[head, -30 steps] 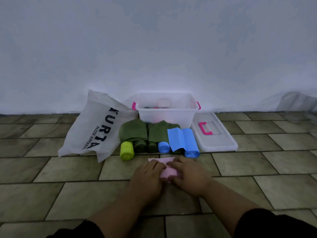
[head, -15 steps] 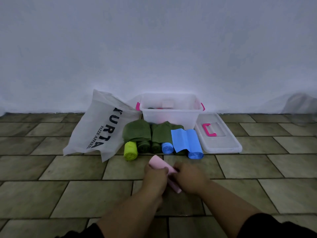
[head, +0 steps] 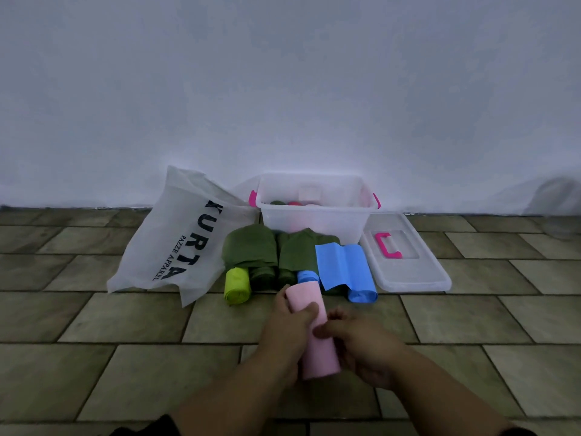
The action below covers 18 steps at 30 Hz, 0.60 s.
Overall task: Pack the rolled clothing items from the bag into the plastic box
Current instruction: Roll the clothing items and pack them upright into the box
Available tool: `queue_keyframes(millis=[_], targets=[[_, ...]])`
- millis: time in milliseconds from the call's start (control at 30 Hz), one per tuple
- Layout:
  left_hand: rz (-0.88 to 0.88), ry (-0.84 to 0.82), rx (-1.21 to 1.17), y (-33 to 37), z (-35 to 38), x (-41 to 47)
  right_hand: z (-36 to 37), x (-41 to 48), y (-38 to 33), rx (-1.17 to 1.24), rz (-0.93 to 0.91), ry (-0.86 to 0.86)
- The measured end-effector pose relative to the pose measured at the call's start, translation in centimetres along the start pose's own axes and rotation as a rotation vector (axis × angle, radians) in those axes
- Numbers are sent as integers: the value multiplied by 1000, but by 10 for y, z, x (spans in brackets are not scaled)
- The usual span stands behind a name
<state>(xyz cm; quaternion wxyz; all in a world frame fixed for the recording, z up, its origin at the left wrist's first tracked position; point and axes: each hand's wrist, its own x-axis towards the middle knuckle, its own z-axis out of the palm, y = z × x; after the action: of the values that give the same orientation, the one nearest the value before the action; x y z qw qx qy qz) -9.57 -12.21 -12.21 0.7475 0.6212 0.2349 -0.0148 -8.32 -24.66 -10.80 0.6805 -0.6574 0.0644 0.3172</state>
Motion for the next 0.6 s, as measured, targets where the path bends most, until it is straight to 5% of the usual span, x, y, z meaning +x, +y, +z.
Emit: queue_keyframes(millis=[200,367,500,600], targets=[[228,-95,931,58,2,46,-34,14,-50,46,60,-91],[603,202,1207,129,0,109,-70,43,-141,-19,-115,1],[374,207,1331,157,1,162,-78,99,-210,-108,-371,269],[238,163,1324,155,2,181,-74,148,-235,-400,-363,448]])
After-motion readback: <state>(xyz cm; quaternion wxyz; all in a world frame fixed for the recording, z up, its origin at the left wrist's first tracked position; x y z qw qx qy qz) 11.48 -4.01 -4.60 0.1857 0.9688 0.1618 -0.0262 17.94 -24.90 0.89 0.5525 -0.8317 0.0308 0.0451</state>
